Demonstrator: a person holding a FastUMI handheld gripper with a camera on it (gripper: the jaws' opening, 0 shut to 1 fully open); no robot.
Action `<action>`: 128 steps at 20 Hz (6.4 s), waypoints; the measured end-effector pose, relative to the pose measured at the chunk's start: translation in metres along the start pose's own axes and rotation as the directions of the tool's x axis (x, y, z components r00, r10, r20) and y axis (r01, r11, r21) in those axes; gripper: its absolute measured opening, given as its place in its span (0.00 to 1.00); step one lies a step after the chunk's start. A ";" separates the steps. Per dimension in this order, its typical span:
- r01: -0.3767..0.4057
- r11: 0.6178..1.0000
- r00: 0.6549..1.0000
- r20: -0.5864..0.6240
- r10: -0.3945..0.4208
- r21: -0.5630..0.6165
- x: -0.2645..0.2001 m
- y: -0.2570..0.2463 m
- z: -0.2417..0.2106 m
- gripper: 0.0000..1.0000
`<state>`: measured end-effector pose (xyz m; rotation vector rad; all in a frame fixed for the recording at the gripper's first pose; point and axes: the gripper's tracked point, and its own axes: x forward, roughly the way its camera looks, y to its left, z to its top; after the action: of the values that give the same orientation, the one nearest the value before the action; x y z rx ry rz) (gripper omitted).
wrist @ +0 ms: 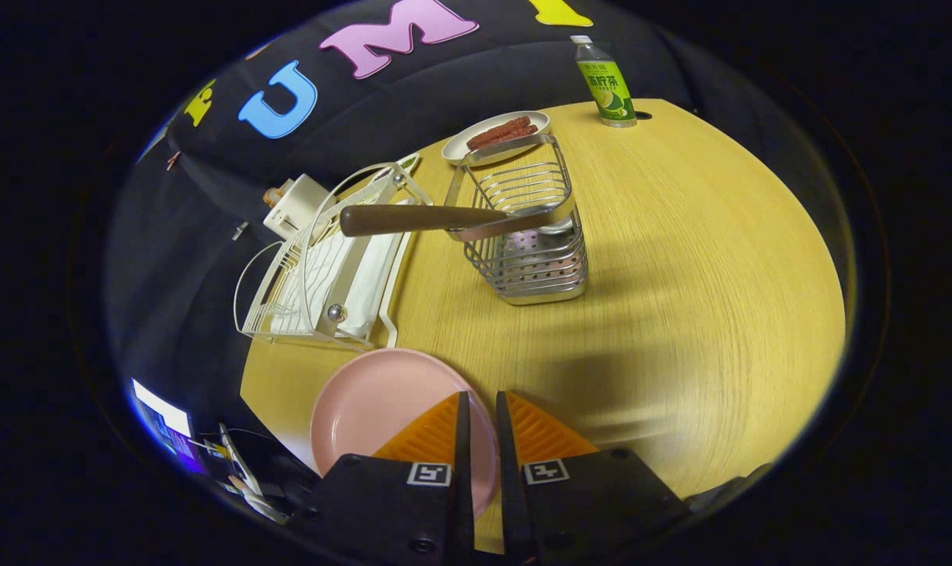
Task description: Take the plate from the dish rack, then take the spoon from the basket and place it into the plate.
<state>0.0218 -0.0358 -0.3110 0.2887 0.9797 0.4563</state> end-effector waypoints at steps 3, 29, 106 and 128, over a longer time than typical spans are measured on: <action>-0.001 0.998 0.998 0.068 0.005 -0.056 -0.011 -0.002 0.020 0.53; 0.236 0.737 0.866 0.482 0.137 -0.633 0.001 0.036 0.127 0.81; 0.266 0.807 0.940 0.325 -0.098 -0.526 0.015 0.172 -0.038 0.66; 0.373 0.901 0.667 0.739 -0.094 -0.221 -0.229 0.182 0.132 0.98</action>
<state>-0.0182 0.0054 0.0048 -0.0132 0.1343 0.2279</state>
